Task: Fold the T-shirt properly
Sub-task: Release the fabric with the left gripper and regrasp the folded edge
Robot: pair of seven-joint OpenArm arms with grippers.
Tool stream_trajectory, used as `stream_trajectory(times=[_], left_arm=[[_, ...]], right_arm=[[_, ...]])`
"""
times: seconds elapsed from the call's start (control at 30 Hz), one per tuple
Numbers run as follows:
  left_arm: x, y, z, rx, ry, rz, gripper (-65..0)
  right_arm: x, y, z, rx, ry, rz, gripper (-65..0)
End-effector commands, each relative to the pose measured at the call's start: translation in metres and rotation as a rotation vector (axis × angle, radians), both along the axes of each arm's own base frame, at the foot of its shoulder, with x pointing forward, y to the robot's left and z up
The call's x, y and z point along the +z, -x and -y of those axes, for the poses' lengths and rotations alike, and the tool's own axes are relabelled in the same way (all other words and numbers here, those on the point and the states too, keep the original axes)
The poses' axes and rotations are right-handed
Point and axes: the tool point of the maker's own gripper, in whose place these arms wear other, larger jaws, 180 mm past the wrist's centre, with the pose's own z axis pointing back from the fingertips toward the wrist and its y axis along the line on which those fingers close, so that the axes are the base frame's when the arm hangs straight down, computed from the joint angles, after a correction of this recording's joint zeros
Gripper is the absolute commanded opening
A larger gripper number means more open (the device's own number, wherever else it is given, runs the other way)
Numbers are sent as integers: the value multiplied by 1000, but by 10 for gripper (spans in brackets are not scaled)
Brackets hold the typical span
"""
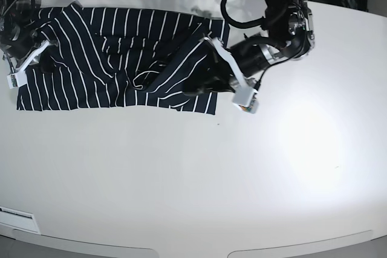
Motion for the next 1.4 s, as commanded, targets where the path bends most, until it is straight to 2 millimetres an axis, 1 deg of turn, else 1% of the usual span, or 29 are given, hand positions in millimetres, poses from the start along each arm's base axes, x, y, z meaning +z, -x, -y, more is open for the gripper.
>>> stream_trajectory(times=[0.0,0.07,0.2,0.33,0.4,0.5,0.6,0.73,0.9,1.03,1.23,1.27,1.33,1.37], left_arm=[[6,-8,-10,64,4,13,-650],[-5,-14,-28,148,-34,-20,-650],[-19,-14,-39,204,-88,-65,-650],[-38,-15,-58,320,-153,-147,-650],[-43,-14,-63,349,-163,-169,-650],[-45,-11,-62,349,-161,-178,-650],[-46,-8,-52,320,-157,-180,-650],[-44,-2,-27,242,-152,-170,-650],[-49,7,-1,161,-217,-151,-650],[-45,14,18,109,-201,-134,-650],[-34,9,31,124,-135,-123,-650],[-28,12,38,91,-104,-107,-650],[-11,24,59,-31,-27,-50,-650],[-7,29,66,-69,-13,-31,-650]], right_arm=[[-7,12,5,22,37,-68,-592],[-7,12,5,22,37,-68,-592],[-7,11,5,22,37,-66,-592],[-7,12,5,22,37,-68,-592],[-7,11,5,22,37,-66,-592],[-7,11,5,22,37,-66,-592],[-7,11,5,22,37,-66,-592],[-7,11,5,22,37,-67,-592],[-8,12,5,23,39,-72,-592],[-8,13,5,24,40,-79,-592],[-9,14,5,25,41,-82,-592],[-9,14,5,25,41,-82,-592],[-8,14,5,25,40,-82,-592],[-8,14,5,25,40,-81,-592]])
